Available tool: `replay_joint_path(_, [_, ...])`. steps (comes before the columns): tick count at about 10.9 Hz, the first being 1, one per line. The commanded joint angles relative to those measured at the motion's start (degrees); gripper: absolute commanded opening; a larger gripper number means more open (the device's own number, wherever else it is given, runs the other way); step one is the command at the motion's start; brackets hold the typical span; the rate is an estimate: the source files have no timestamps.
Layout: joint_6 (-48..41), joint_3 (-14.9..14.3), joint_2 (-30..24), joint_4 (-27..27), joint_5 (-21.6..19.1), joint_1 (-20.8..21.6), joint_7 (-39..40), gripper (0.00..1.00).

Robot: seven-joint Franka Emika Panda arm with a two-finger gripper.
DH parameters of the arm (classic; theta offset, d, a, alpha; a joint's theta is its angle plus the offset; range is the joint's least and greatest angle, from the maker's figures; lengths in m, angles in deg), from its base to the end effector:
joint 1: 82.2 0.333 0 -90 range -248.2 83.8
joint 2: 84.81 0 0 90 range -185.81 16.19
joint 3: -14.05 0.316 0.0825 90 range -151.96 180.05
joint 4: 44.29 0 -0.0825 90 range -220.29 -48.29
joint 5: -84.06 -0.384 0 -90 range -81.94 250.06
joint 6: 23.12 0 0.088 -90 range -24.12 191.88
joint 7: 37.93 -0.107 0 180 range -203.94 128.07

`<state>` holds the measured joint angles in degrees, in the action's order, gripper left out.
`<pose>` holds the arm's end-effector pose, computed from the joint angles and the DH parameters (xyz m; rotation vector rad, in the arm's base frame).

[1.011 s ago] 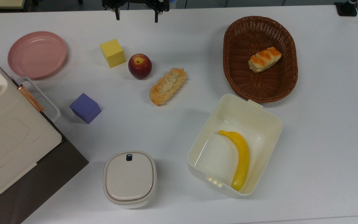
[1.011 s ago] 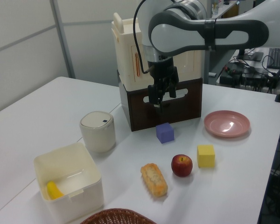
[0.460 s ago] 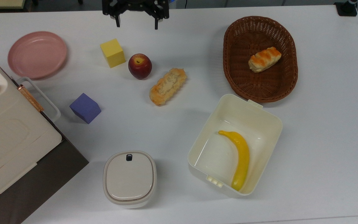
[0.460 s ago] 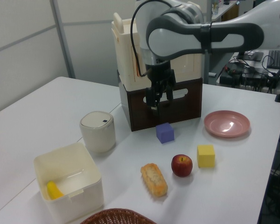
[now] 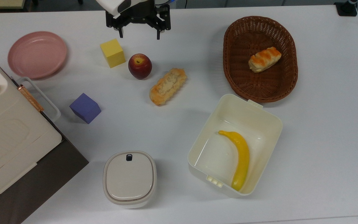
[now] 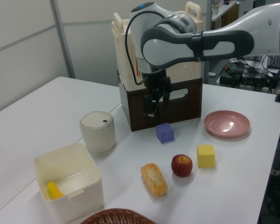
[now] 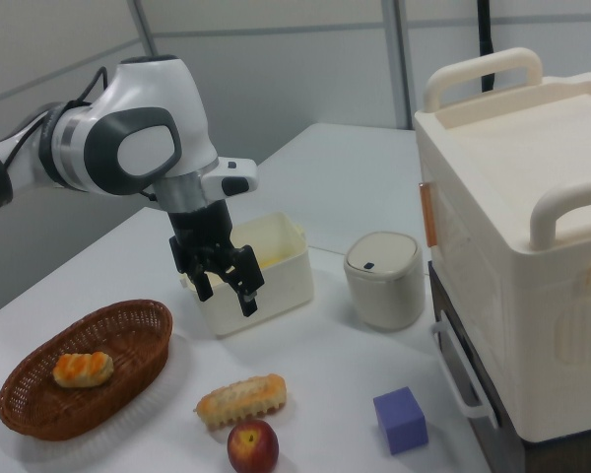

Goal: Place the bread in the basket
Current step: 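Move the open gripper over the glazed bread roll and lower it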

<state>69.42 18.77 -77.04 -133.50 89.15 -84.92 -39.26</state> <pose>0.5951 0.0087 0.5572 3.0597 0.0287 -0.1144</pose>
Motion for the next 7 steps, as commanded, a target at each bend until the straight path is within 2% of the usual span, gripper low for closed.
replay_joint_path(1, [1.3, -0.6, -0.4, -1.1, -1.1, 0.2, 3.1, 1.00])
replay_joint_path(3, [1.9, -0.5, 1.1, -1.7, -1.1, 0.6, 2.4, 1.00])
replay_joint_path(5, [4.7, -0.2, 1.4, -4.6, -1.2, 0.8, 1.6, 1.00])
replay_joint_path(7, [7.9, -0.2, 2.2, -7.9, -1.2, 0.9, -5.3, 1.00])
